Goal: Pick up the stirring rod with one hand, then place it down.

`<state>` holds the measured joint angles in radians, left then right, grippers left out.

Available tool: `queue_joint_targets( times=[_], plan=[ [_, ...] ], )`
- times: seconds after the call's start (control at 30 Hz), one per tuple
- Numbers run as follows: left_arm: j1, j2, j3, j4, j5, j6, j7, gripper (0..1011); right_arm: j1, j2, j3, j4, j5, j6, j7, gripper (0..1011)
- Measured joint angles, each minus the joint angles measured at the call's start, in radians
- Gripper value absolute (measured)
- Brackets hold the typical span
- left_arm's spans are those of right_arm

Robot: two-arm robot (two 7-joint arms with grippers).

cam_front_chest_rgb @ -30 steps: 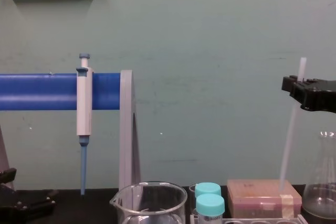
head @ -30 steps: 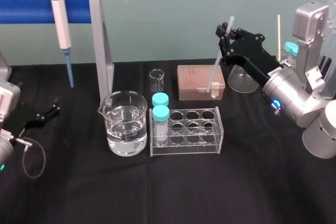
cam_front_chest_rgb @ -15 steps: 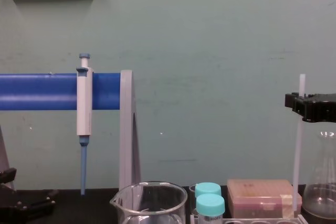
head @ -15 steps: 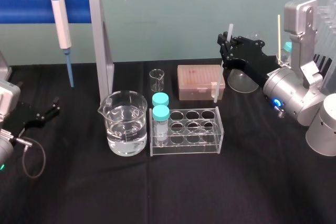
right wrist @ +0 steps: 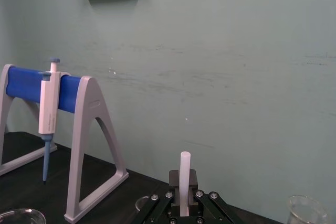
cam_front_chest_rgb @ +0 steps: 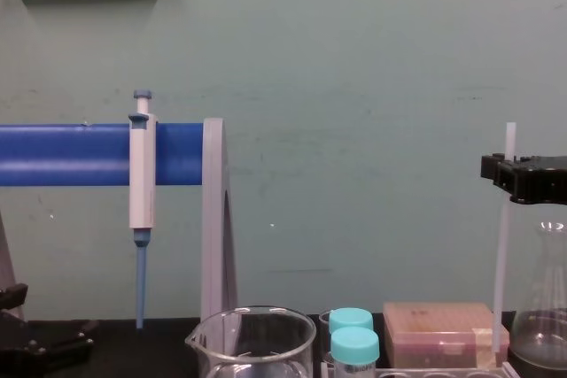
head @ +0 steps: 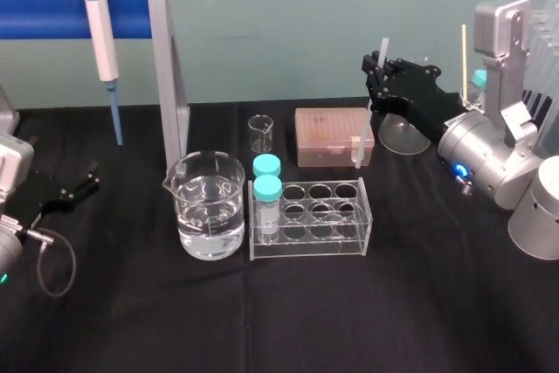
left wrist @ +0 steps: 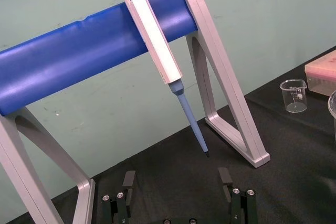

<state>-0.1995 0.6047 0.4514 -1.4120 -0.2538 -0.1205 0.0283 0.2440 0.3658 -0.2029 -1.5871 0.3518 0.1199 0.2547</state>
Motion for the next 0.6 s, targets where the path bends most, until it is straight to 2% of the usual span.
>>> queue_joint_targets(
  times=[0.6],
  plan=[
    [0.0,0.0,0.0,0.0,0.0,0.0,0.0,1000,0.0,-0.001,0.0,0.002,0.002,-0.005,0.0,82]
  ],
)
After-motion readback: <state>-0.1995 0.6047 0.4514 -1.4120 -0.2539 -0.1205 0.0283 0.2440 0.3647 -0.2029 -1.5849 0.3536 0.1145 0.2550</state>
